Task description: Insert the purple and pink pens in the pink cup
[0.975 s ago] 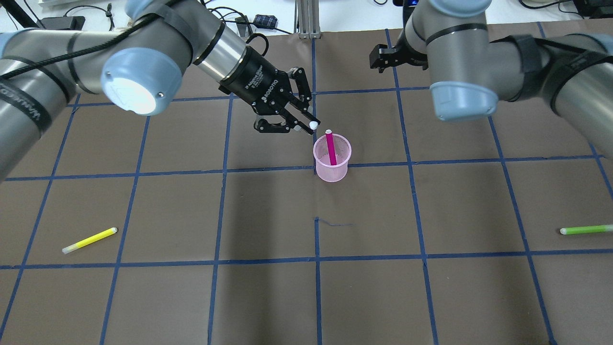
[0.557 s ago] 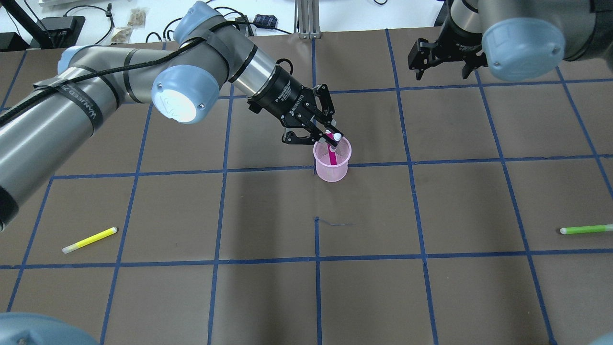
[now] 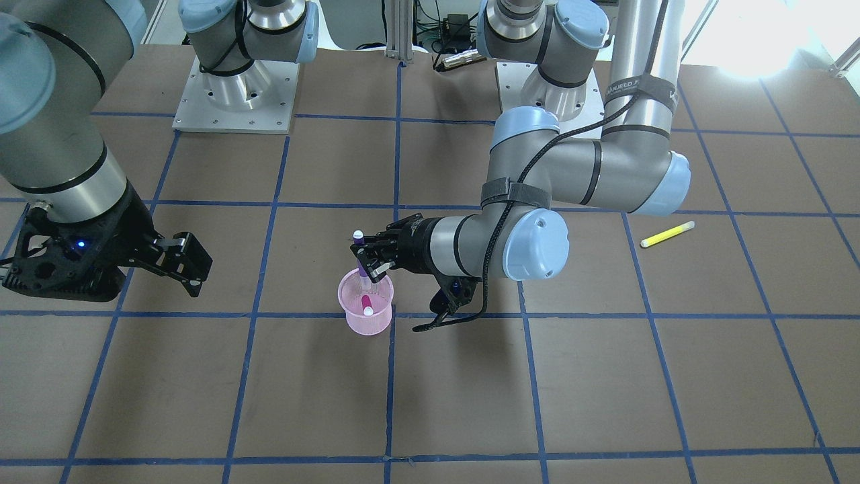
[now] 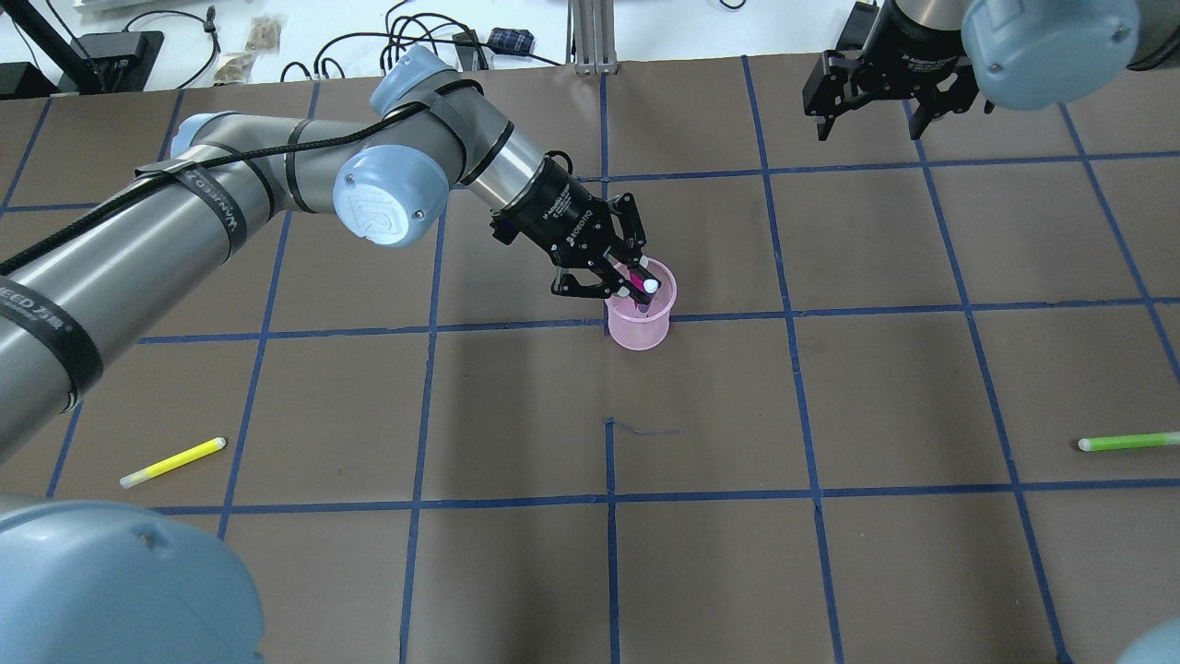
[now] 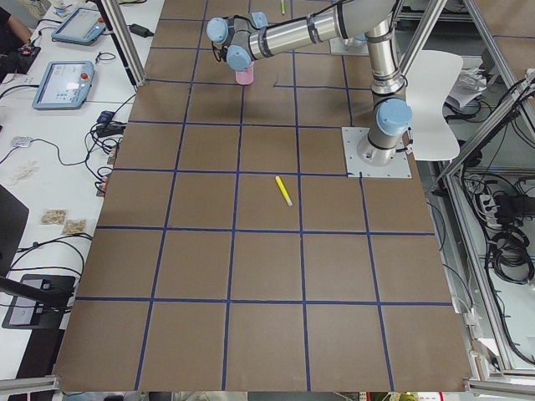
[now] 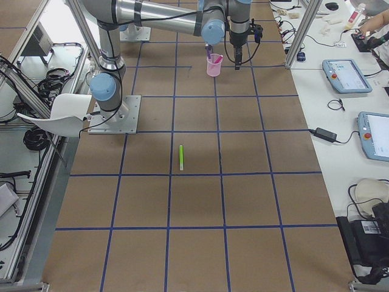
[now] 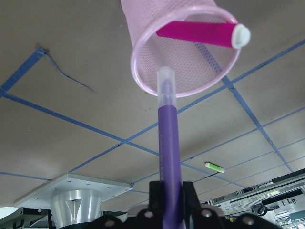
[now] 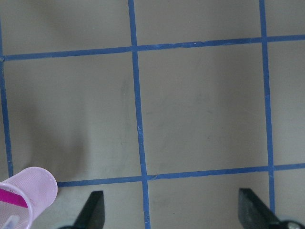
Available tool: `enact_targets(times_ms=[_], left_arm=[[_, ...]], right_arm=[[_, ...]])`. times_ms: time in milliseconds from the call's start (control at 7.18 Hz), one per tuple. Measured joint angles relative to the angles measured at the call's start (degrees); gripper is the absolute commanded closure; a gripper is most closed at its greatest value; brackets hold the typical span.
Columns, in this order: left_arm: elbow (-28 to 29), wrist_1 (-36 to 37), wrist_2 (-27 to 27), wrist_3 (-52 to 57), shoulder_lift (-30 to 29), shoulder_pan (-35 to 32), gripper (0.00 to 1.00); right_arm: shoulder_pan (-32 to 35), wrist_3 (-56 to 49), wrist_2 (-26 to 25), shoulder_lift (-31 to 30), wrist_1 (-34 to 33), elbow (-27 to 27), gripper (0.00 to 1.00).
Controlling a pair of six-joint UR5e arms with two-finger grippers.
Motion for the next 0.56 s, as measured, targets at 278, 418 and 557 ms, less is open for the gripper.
enact_targets(times_ms=[278,418,557], left_arm=[[0.5,0.1,-0.1,0.5,0.6,0.5,0.0],[0.8,-0.1,-0.1,0.6,1.6,1.7,0.0],[1.1,-0.3,-0.1,1.1,3.0,3.3,0.0]], right_arm=[[0.3,0.4,0.1,-1.0,2.0,0.2,0.0],[0.4,0.5,0.5,-1.6,2.3,0.2,0.0],[0.5,0.6,0.9,-2.0,2.7,0.2,0.0]])
